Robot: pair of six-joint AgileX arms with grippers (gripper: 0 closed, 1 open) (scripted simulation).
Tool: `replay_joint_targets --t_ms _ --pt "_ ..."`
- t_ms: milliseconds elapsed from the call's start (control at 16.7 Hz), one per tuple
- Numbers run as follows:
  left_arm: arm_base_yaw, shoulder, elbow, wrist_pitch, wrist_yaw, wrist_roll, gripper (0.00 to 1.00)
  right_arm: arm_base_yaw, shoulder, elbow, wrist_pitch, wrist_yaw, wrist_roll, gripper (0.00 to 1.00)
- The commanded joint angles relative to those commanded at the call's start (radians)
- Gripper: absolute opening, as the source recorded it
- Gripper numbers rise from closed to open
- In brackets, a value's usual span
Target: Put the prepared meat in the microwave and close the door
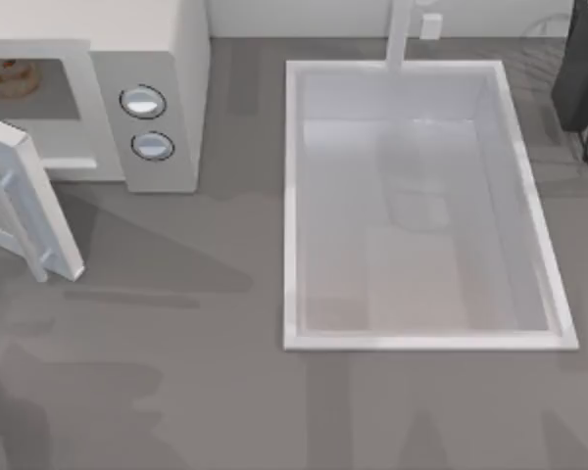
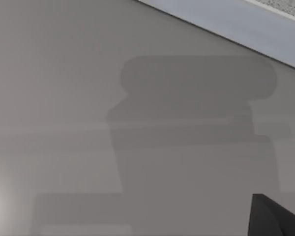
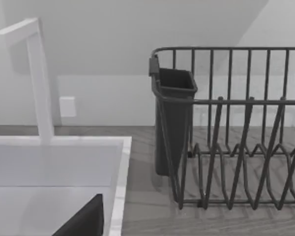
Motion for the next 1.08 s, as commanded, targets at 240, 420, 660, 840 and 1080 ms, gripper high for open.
replay_joint_targets --t_ms 240,420,660,840,1080 --pt "-0.227 -0.067 -0.045 0.003 -0.144 -0.16 0.0 0.0 0.0 0.0 0.0 0.0 0.0 1.0" --pt "-0.312 -0.11 -0.063 0.009 -0.214 -0.236 0.0 0.0 0.0 0.0 0.0 0.0 0.0 1.0" --pt "-0.315 -0.11 -0.061 0.009 -0.217 -0.242 0.0 0.0 0.0 0.0 0.0 0.0 0.0 1.0" --pt "-0.315 -0.07 -0.033 0.029 -0.218 -0.243 0.0 0.0 0.0 0.0 0.0 0.0 0.0 1.0" --pt "-0.321 0.126 0.075 0.1 -0.218 -0.241 0.0 0.0 0.0 0.0 0.0 0.0 0.0 1.0"
